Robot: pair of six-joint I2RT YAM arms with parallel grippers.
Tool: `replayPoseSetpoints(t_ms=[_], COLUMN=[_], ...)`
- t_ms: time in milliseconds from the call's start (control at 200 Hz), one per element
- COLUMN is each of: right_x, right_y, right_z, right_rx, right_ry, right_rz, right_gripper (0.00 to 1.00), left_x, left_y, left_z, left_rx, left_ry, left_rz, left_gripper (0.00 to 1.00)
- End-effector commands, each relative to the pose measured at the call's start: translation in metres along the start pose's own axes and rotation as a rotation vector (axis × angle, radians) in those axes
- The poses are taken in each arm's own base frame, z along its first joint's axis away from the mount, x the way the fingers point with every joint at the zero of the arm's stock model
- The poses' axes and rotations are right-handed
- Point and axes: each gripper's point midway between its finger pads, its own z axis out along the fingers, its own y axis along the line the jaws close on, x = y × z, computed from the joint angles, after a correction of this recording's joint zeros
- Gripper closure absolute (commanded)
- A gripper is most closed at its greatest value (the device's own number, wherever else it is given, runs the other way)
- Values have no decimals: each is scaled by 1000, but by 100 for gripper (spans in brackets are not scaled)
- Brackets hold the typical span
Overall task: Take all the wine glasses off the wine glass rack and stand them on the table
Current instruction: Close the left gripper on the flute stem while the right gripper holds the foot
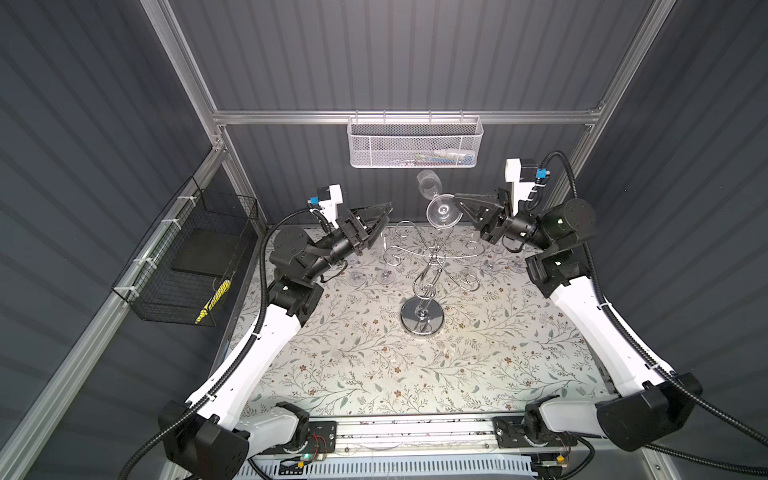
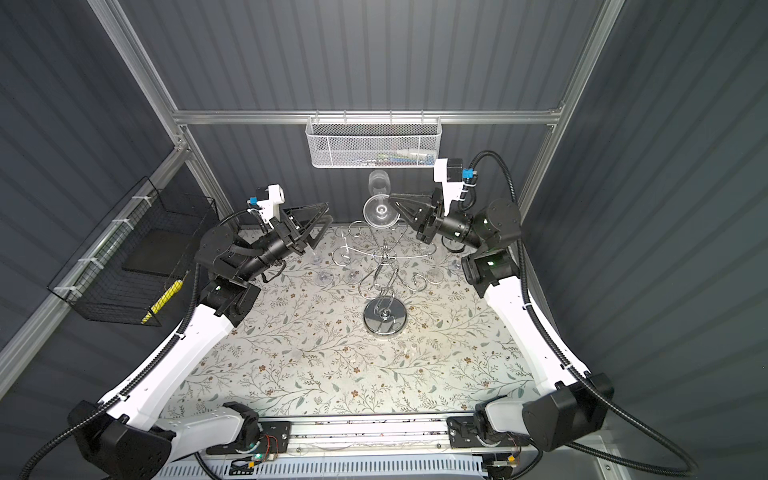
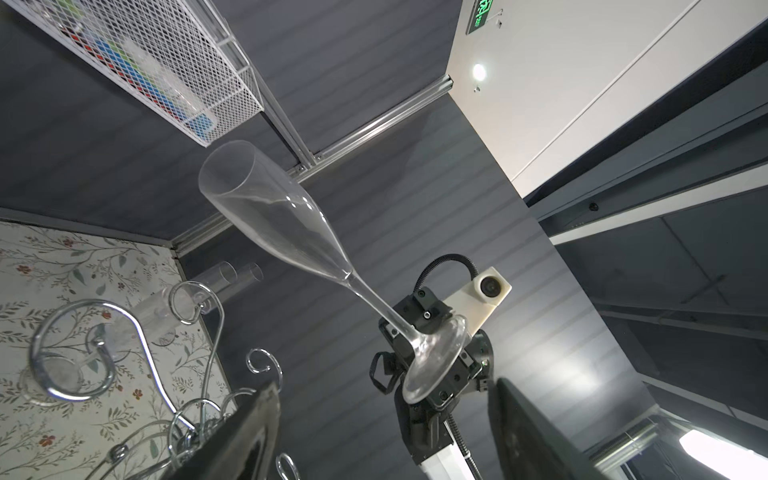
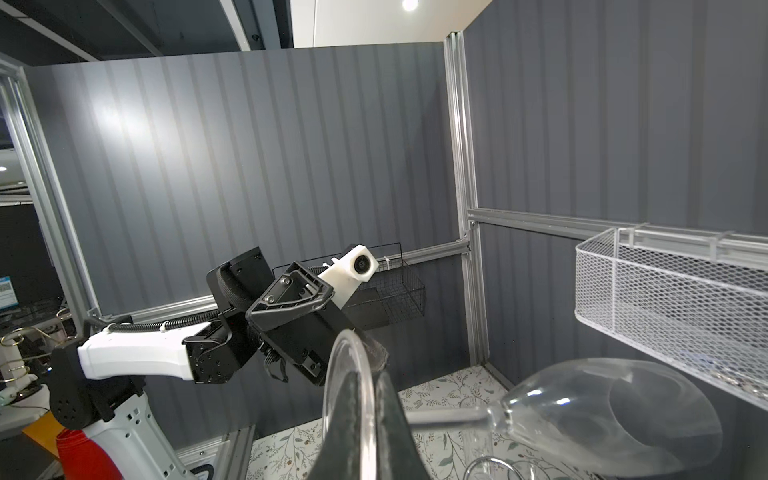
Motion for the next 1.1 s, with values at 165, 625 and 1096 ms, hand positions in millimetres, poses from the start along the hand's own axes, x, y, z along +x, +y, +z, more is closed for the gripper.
replayPoseSetpoints(t_ms=[165, 625, 1096], right_x=[-16, 3, 15], right_y=[43, 82, 86], right_z=[2, -6, -7], right_rx=[-111, -262, -253], right_ry=[-80, -118, -153], right_rz=[-251, -447, -574], right_gripper=[100, 100, 100], left_x=[31, 49, 61], left_y=[-43, -57, -54], left_z=[22, 45, 51], left_rx=[185, 353, 356], left_ry=[156, 207, 243], left_rz=[-61, -182, -204], left_gripper=[19, 22, 58])
